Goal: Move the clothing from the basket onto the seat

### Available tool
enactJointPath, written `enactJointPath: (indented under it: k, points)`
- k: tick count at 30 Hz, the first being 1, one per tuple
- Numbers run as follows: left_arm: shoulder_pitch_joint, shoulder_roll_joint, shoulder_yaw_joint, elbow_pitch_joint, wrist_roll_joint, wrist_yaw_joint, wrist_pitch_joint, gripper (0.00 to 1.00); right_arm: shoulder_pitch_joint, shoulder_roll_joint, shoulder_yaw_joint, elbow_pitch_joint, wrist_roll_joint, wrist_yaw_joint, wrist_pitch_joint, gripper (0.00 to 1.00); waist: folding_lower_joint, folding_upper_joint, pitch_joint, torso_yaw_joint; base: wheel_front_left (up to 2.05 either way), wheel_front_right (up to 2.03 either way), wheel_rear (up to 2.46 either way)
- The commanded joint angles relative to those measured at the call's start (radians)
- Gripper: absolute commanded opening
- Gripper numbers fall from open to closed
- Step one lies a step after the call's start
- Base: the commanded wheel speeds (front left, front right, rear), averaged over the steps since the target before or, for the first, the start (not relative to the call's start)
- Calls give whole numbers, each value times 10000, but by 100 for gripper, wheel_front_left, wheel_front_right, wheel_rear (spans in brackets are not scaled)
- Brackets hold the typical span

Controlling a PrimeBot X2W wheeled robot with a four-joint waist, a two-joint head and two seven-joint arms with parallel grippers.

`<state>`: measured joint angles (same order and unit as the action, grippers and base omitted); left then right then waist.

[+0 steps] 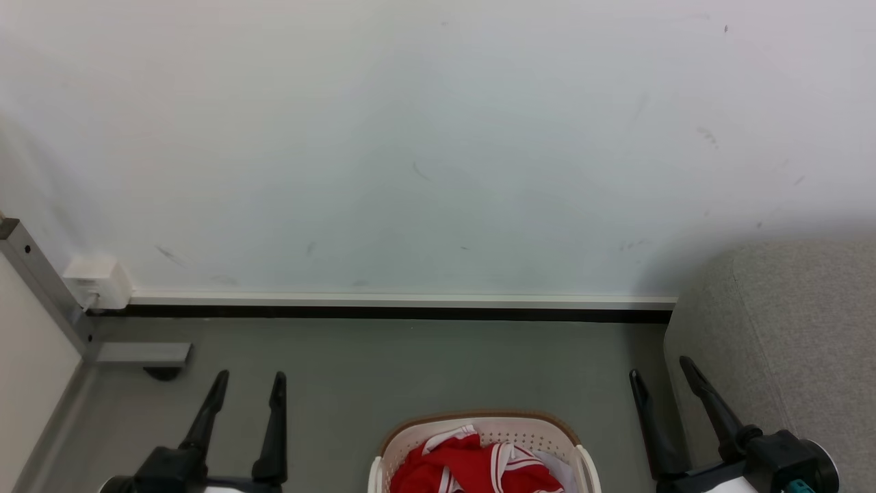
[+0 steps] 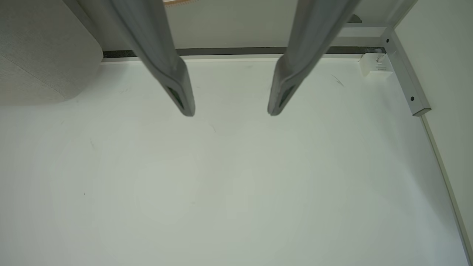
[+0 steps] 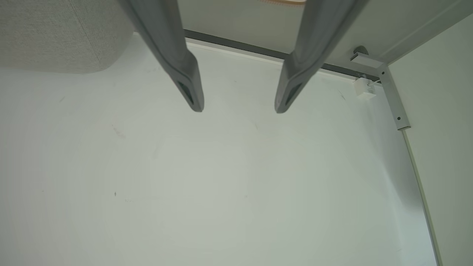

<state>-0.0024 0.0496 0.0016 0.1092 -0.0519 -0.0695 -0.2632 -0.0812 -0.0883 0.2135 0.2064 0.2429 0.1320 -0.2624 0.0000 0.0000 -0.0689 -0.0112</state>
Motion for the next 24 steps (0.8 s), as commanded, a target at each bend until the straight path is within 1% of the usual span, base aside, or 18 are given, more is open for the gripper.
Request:
enactJointPath:
  k: [1,15,24]
  points:
    - [13,45,40,25,110,-1,-24,100,-100,-31,-25,36,7,-24,-37,100,0,0,3,0,0,0,0]
    - [-10,32,58,231,-12,-69,-24,100,-150,-47,-43,100,49,-24,-37,100,0,0,22,-68,0,0,0]
    - [-203,30,3,288,-108,-179,-21,100,-460,-133,-78,-4,227,-24,-36,100,0,0,346,-360,0,0,0]
